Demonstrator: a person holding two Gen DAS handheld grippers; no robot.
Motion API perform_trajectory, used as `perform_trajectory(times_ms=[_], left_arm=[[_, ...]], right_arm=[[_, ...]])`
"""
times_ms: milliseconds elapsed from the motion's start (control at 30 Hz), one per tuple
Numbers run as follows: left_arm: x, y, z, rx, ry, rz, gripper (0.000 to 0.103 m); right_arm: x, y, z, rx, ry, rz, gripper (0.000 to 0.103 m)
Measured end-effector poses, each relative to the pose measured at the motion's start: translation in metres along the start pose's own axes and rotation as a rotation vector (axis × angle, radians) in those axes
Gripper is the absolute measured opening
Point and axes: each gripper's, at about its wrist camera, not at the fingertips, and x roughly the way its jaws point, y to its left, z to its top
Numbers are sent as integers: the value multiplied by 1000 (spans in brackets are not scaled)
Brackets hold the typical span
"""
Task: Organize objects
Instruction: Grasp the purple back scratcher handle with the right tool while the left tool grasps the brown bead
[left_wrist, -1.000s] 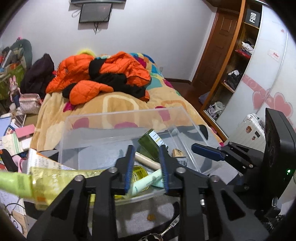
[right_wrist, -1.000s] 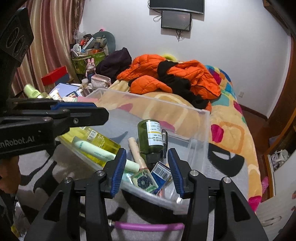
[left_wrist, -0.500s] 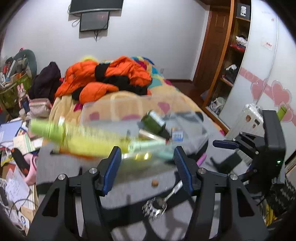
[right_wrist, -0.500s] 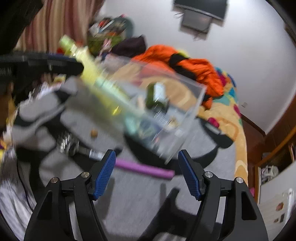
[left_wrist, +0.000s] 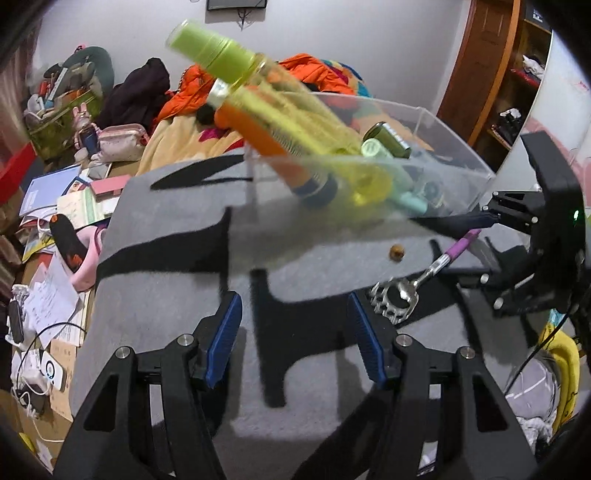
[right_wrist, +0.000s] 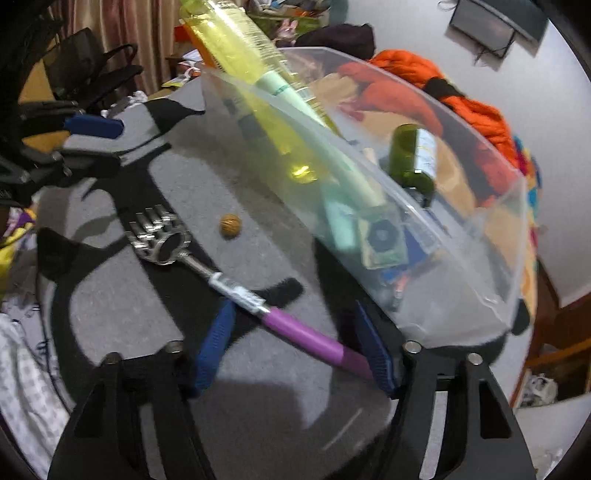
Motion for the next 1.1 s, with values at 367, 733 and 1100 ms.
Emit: perform_trajectory(times_ms=[367, 733, 1100], left_arm=[[6, -8, 3, 15, -5, -21, 59], [46, -57, 16, 124, 51, -95, 59], [66, -83, 31, 199, 27, -53, 28]], right_arm=[[-23, 28, -46, -24, 18, 35, 13], [-41, -3, -90, 160, 24, 10, 10], [-40, -2, -81, 235, -24, -82, 27]])
